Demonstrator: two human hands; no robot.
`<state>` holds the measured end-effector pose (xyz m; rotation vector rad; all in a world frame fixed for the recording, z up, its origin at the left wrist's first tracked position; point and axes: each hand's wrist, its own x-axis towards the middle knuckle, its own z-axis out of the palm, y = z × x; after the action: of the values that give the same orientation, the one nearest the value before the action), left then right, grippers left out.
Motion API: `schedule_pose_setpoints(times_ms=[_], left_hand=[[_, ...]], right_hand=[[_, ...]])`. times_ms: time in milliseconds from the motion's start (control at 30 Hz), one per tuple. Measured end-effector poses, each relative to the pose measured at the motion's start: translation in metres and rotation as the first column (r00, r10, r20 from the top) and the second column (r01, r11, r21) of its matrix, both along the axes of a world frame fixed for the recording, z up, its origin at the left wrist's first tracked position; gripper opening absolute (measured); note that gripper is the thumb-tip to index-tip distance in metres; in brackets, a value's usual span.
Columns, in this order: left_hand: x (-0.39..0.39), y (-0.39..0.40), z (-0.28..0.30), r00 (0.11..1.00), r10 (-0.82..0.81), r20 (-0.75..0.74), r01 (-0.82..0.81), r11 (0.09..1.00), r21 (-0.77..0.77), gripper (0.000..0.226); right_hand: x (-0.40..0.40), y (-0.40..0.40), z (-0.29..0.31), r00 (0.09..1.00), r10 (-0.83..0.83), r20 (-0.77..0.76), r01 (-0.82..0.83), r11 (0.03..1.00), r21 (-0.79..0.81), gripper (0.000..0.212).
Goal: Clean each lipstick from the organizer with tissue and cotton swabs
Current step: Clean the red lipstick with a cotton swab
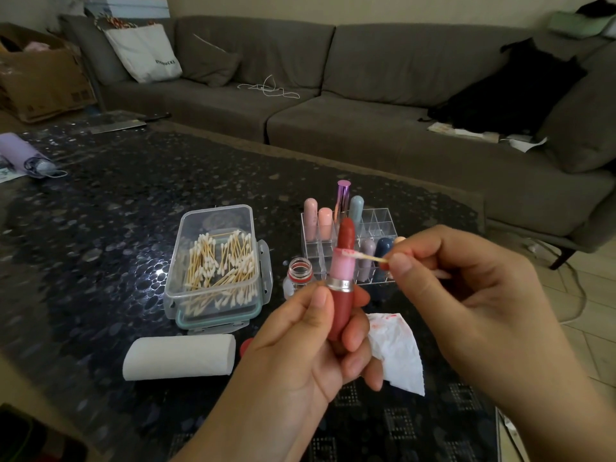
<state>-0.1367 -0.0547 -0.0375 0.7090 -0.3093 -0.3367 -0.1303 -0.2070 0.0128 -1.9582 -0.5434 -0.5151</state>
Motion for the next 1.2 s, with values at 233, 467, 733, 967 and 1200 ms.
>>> schedule_pose_setpoints(times_ms=[233, 467, 733, 967, 1200], left_hand=[[0.0007, 0.0011, -0.0002, 0.999, -0.044, -0.006, 0.044, 0.999, -0.028, 0.036], [0.0007, 0.0022, 0.0004, 0.994, -0.106, -0.012, 0.105, 0.991, -0.079, 0.032], [0.0013, 0.0031, 0.0006, 0.992, -0.125, -0.024, 0.122, 0.987, -0.101, 0.031], [0.0014, 0.004, 0.001, 0.99, -0.137, -0.029, 0.132, 0.985, -0.115, 0.028], [0.0018, 0.0047, 0.0017, 0.985, -0.168, -0.031, 0.163, 0.978, -0.127, 0.027]], right_hand=[[0.0006, -0.0003, 0.0002, 1.0, 0.008, -0.003, -0.008, 1.0, 0.019, 0.015], [0.0015, -0.0007, -0.0005, 1.0, 0.017, 0.0, -0.017, 1.0, 0.023, 0.016], [0.0012, -0.0013, -0.001, 1.0, 0.015, -0.004, -0.015, 1.0, 0.023, 0.014], [0.001, -0.0012, -0.0018, 0.997, 0.074, -0.018, -0.074, 0.997, 0.017, 0.015], [0.0017, -0.0012, -0.0013, 0.999, 0.046, -0.01, -0.046, 0.999, 0.024, 0.014]])
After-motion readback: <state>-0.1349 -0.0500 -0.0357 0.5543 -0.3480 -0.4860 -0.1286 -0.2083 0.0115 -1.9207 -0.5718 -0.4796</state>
